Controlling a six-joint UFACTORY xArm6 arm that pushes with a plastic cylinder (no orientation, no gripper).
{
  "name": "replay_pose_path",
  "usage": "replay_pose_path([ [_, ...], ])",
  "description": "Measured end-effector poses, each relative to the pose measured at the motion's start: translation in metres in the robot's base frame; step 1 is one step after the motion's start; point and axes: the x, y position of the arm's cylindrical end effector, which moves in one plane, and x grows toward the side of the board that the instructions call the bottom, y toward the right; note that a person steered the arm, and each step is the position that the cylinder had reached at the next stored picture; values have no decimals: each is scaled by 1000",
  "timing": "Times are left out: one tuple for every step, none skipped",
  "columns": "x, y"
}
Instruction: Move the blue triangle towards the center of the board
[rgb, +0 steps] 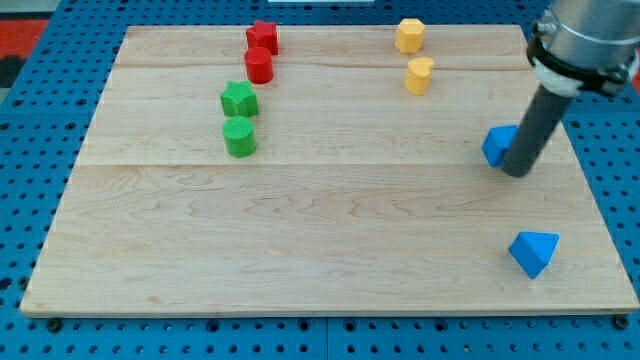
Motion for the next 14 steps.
replay_pose_path([
  [-35,-7],
  [-23,8],
  [-28,74],
  [-61,72],
  [-75,35],
  [-66,-5],
  [-62,-48],
  [-71,-6],
  [-114,41],
  [-143,10],
  [-145,-17],
  [-111,56],
  [8,110],
  [100,128],
])
